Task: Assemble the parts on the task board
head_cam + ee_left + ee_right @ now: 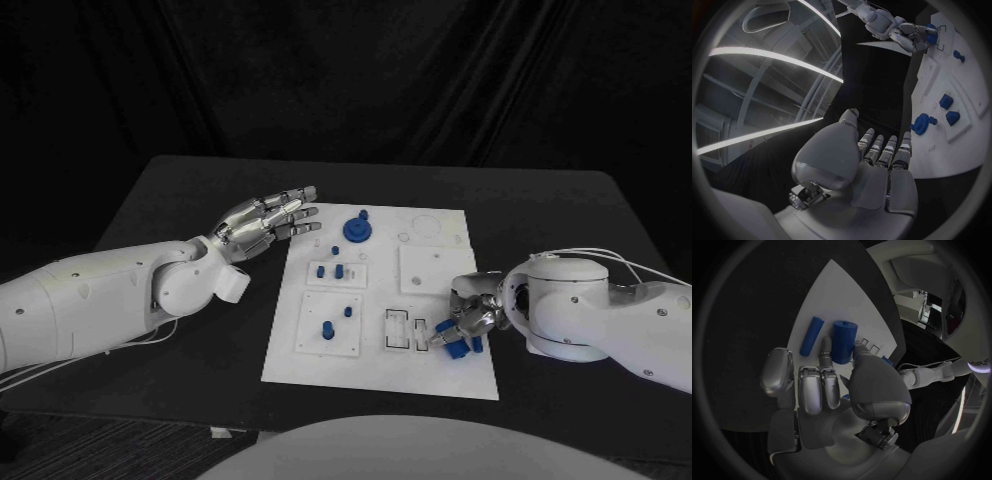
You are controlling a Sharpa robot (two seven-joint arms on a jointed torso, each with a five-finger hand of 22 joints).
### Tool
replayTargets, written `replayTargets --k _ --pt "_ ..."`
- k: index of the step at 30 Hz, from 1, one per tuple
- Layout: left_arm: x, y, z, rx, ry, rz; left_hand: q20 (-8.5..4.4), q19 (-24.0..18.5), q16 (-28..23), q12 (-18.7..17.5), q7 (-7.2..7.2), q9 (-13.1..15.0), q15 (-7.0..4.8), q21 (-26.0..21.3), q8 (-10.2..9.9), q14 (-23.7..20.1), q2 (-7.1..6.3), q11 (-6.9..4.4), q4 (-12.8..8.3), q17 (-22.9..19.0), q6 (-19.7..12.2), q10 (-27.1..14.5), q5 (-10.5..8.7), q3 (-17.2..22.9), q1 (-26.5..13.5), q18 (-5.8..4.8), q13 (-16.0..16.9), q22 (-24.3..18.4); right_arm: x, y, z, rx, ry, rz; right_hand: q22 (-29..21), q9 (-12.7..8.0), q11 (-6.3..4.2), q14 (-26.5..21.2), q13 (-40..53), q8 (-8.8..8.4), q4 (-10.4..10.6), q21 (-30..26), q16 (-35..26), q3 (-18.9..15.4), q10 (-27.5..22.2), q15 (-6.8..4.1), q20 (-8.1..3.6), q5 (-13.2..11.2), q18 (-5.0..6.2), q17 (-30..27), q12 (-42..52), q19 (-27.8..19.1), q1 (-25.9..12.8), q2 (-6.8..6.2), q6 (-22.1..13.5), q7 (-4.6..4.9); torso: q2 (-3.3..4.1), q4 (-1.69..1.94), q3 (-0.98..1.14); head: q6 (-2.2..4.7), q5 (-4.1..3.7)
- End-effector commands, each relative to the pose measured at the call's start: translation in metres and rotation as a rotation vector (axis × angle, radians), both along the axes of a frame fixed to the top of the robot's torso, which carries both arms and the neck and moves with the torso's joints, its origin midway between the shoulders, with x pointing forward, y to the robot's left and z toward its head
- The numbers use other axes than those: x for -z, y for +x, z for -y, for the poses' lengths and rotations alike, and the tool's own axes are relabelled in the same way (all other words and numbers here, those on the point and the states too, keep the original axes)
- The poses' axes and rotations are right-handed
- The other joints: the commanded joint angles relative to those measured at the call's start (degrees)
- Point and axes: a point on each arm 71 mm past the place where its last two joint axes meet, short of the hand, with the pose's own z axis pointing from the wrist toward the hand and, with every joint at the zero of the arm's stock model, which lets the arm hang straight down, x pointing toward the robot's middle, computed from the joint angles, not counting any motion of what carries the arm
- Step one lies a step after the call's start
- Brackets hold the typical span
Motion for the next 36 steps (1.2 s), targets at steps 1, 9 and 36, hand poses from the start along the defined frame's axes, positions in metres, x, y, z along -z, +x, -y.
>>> replayTargets --k 1,9,36 --pt "-0.001 -0.001 0.002 0.010 -0.019 0.004 0.00 0.18 0.42 0.35 0.02 -0.02 0.37 0.06 0.14 0.16 0.60 0.34 -0.03 0.08 -0.51 -0.17 -0.12 0.42 -0.15 -0.73 0.07 0.01 0.011 -0.005 0.004 0.033 0.016 -0.051 8.05 -0.07 0.01 4.56 15.06 -0.80 -2.05 -0.39 -0.45 1.77 6.08 0.09 0.08 3.80 0.48 7.96 0.15 -0.43 3.60 2.42 -1.21 -0.45 -0.03 0.00 0.01 -0.01 0.02" --pt "0.000 -0.001 0.002 0.012 -0.019 0.002 0.00 0.18 0.41 0.35 0.03 -0.02 0.38 0.05 0.14 0.15 0.61 0.34 -0.05 0.08 -0.50 -0.17 -0.10 0.44 -0.14 -0.73 0.07 -0.01 0.011 -0.005 0.004 0.086 0.114 -0.069 7.96 -0.27 -0.10 4.47 15.06 -1.91 -6.79 -1.30 -0.68 6.97 6.08 -0.06 -0.09 21.53 0.56 7.28 0.15 -0.35 7.07 2.61 -1.84 -0.56 0.00 0.00 0.01 -0.01 0.09" --pt "0.002 -0.001 0.006 0.027 -0.017 -0.010 0.00 0.25 0.82 0.48 0.13 -0.01 0.72 0.07 0.16 0.47 0.65 0.41 -0.29 0.16 -0.48 -0.15 0.04 0.65 -0.02 -0.74 0.09 -0.04 -0.020 0.006 -0.019 0.376 0.449 -0.307 7.67 1.98 1.04 4.19 15.06 -1.00 -9.89 -4.07 -1.18 17.57 6.08 0.88 0.69 33.24 0.95 5.41 0.15 -0.54 -2.05 3.19 -5.48 0.84 0.05 0.05 -0.01 -0.01 -0.11"
